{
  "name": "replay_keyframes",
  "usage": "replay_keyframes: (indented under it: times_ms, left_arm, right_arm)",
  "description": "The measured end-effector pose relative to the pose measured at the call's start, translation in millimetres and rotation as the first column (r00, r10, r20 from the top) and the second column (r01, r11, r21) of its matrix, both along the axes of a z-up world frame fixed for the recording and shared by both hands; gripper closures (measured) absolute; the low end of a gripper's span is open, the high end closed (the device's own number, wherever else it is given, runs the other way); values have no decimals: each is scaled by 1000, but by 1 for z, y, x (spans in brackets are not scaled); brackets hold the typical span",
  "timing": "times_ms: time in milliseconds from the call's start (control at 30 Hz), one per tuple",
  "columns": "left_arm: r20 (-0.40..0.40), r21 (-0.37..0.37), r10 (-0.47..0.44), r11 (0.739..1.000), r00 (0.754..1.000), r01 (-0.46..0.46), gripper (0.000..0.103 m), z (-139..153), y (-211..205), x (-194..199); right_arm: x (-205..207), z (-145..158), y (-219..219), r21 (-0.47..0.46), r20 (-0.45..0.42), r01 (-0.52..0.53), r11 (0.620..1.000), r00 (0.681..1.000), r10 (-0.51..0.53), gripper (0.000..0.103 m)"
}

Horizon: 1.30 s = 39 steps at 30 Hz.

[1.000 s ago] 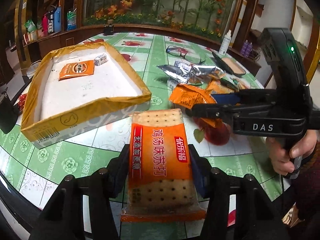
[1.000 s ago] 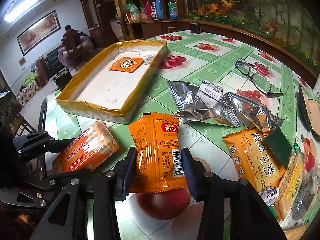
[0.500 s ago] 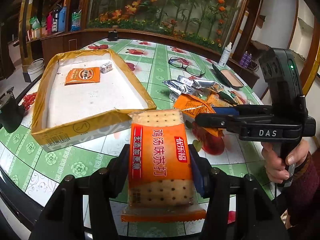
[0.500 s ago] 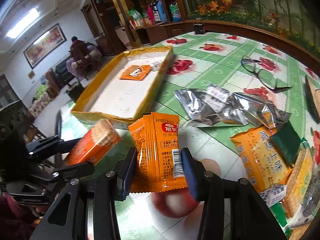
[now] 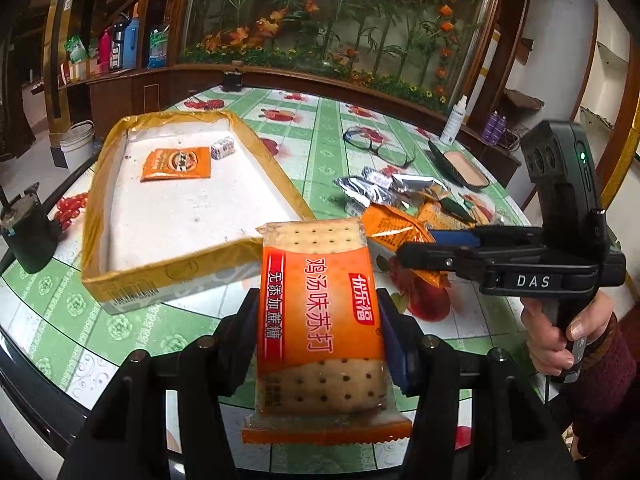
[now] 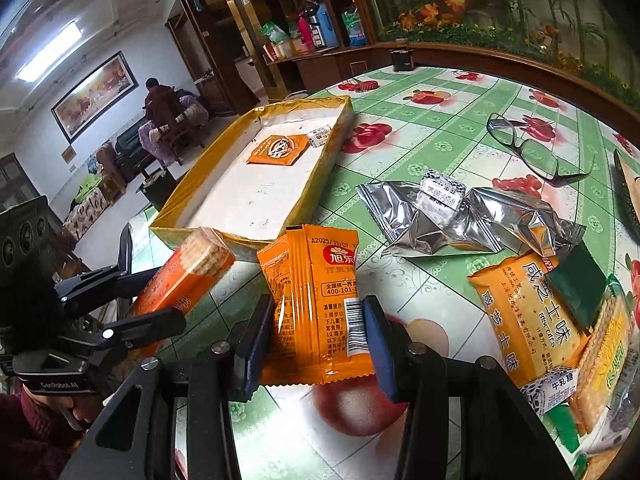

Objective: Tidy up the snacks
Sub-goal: 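Carry the cracker pack into the tray with the left gripper while the right places its packet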

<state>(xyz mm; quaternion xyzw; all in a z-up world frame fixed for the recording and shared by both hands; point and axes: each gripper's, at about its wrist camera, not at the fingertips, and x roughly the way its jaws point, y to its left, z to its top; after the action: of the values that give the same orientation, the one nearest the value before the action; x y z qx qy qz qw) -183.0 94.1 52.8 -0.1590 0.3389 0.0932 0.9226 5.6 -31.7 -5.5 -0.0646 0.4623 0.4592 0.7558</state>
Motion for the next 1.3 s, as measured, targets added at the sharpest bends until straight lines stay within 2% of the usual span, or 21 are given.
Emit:
replay_keyframes:
  times_ms: [233, 467, 700, 867, 967, 1033, 1233, 1300]
  left_arm:
    - [45, 22, 33, 999, 998, -34, 49, 21, 22, -2]
    - [62, 28, 115, 993, 991, -116, 49, 29, 64, 5]
    - [41, 29, 222, 974, 974, -223, 49, 11, 108, 28]
    - [0, 9, 289, 957, 957, -289, 49, -8, 133, 44]
    - [-37, -45, 309, 950, 950, -310, 49, -19, 146, 50]
    - [-40, -16, 323, 946, 946, -324, 49, -18, 146, 53]
    - [-122, 112, 356, 932, 927, -343, 50, -25, 140, 75]
    - [-131, 123, 354, 933, 926, -339, 50, -26, 139, 76]
  right_arm:
    - [0, 12, 6, 67, -30, 14, 998, 999, -12, 54]
    - [10, 23, 44, 80, -53, 38, 996, 998, -34, 54]
    - [30, 23, 106, 60, -46, 90, 994, 995, -87, 54]
    - [45, 4, 143, 51, -90, 149, 988, 985, -144, 54]
    - [52, -8, 155, 35, -114, 162, 986, 981, -157, 54]
    - [55, -15, 157, 41, -131, 173, 984, 977, -166, 54]
    - [63, -28, 164, 23, -168, 184, 983, 970, -177, 54]
    - [59, -28, 166, 0, -126, 185, 983, 975, -184, 54]
